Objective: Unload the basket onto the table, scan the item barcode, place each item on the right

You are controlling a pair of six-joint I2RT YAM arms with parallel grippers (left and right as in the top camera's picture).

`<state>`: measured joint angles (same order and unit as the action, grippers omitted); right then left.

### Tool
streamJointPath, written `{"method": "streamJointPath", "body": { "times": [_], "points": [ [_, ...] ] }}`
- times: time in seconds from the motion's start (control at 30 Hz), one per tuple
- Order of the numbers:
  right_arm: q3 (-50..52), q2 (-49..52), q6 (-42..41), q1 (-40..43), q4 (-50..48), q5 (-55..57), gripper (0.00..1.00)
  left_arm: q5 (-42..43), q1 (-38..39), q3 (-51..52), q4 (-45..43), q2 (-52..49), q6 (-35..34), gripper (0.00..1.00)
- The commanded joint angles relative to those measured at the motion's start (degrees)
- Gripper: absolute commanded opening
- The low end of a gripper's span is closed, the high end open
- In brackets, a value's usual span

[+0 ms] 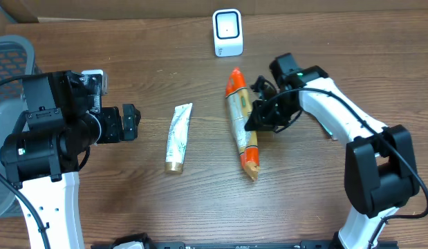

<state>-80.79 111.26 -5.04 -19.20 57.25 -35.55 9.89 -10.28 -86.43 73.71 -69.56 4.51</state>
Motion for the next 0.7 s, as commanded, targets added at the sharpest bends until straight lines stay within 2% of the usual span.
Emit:
{"method": "streamJointPath", "body": {
  "times": [0.0, 0.17, 0.43, 0.53, 0.67],
  "points": [
    [4.20, -2.27, 0.96, 1.75, -2.19, -5.44, 0.04, 0.63, -0.28, -0.94, -0.22, -0.20, 0.66, 1.00],
    [8.44, 0.48, 0.90, 4.52, -5.86, -2.75, 0.04, 0.63, -0.28, -0.94, -0.22, -0.20, 0.66, 1.00],
    [8.52, 1.20, 0.35, 10.23, -4.96, 14.93, 0.32, 0.63, -0.28, -0.94, -0.22, -0.20, 0.66, 1.00],
    [8.41, 1.20, 1.20, 10.80, -4.50, 14.84, 0.41, 0.63, -0.28, -0.94, -0.22, -0.20, 0.66, 1.00],
    [8.41, 1.20, 6.73, 10.23, -4.07, 9.68, 0.52, 0.63, -0.28, -0.94, -0.22, -0.20, 0.66, 1.00]
  ]
}}
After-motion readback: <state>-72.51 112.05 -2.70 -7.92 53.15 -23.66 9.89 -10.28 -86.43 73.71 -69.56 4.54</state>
